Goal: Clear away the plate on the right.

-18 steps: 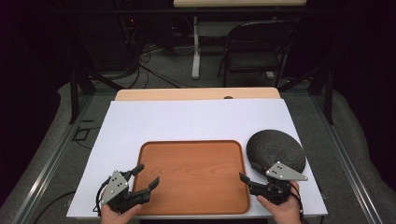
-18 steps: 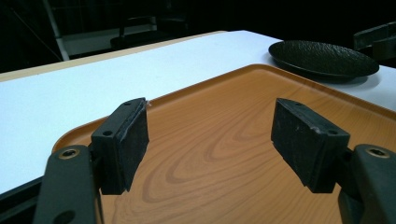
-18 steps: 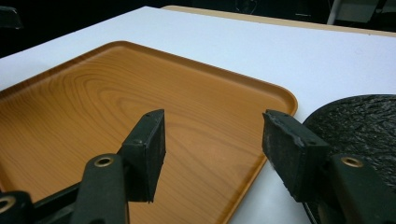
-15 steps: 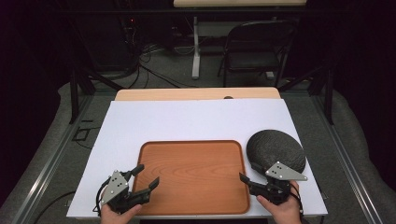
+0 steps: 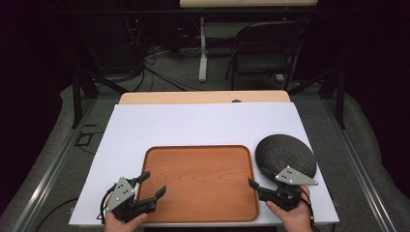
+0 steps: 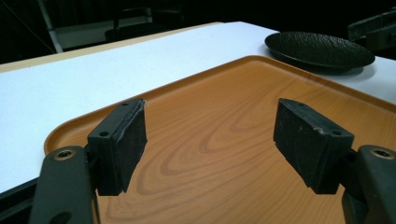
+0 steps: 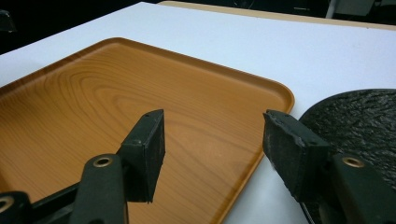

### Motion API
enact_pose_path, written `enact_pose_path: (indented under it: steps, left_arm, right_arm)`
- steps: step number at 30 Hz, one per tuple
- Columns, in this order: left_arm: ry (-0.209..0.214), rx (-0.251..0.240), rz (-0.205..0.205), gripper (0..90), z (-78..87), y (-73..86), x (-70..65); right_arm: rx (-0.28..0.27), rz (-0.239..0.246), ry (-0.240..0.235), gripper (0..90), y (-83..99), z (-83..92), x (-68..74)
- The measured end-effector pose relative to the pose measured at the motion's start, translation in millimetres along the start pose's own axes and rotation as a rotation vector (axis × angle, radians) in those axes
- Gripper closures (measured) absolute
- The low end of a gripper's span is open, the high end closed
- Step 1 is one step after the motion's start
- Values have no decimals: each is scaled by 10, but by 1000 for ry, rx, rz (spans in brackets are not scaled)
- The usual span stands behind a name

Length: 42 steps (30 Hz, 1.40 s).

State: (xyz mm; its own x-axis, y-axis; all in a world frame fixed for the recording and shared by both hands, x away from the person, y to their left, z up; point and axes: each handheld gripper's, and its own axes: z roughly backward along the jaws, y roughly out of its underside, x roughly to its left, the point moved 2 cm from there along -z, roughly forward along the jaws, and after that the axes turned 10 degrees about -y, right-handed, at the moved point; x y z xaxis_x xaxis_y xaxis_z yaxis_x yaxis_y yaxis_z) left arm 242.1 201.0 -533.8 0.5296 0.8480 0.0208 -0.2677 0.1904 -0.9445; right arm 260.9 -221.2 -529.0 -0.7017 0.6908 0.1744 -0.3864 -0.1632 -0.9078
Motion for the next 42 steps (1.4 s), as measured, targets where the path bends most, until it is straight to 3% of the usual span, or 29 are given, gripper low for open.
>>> enact_pose_path:
  steps: [9,24,42]
  left_arm:
    - [-1,4,-8,233,-8,0,9]
    - [-4,20,-2,232,-18,7,14]
    - [0,24,-1,232,-20,10,20]
  right_arm:
    - [16,-46,37,361,11,59,-119]
    - [-17,-82,114,364,-26,261,-348]
    - [-28,-180,261,363,32,620,-820]
